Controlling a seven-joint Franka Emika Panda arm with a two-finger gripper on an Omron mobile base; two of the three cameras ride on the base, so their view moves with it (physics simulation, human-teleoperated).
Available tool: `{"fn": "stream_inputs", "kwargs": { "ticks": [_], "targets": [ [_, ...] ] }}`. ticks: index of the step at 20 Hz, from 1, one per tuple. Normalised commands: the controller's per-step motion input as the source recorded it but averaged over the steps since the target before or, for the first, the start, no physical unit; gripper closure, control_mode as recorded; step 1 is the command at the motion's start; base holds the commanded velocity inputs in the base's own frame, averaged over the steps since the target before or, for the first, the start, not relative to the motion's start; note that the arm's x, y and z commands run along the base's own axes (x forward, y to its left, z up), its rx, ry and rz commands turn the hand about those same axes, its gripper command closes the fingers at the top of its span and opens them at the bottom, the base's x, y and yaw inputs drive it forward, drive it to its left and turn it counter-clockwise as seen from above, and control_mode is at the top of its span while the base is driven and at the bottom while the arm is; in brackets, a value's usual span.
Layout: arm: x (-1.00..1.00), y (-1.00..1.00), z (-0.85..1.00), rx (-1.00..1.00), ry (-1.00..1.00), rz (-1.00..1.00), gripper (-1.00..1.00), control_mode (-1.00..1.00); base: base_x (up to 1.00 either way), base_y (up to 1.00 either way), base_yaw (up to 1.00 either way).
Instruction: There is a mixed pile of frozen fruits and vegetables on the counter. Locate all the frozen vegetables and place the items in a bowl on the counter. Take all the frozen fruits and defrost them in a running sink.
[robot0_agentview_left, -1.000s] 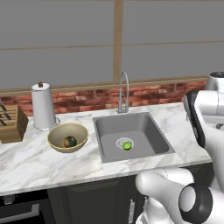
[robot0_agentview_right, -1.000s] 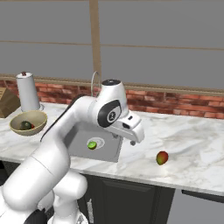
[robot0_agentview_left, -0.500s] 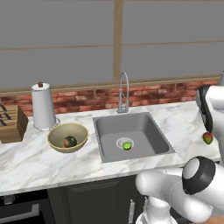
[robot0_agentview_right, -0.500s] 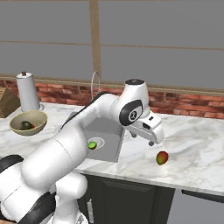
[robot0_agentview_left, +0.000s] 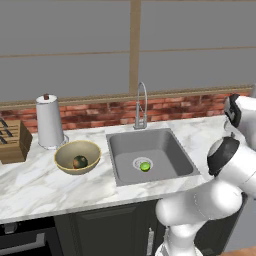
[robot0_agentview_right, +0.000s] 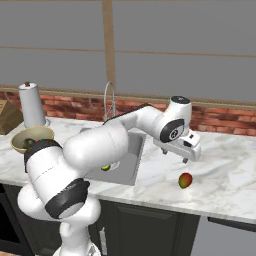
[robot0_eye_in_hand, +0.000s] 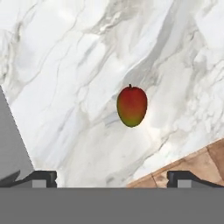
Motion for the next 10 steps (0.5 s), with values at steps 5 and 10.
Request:
{"fn": "stream_inputs", "kwargs": {
  "ticks": [5,10],
  "targets": [
    [0.0,-0.41,-0.25,0.06,0.23,0.03,-1.0,-1.0,0.0,0.0,0.0],
    [0.03,-0.17,-0.22,0.04,0.07,0.01,-1.0,-1.0,0.0,0.0,0.0]
  ]
}}
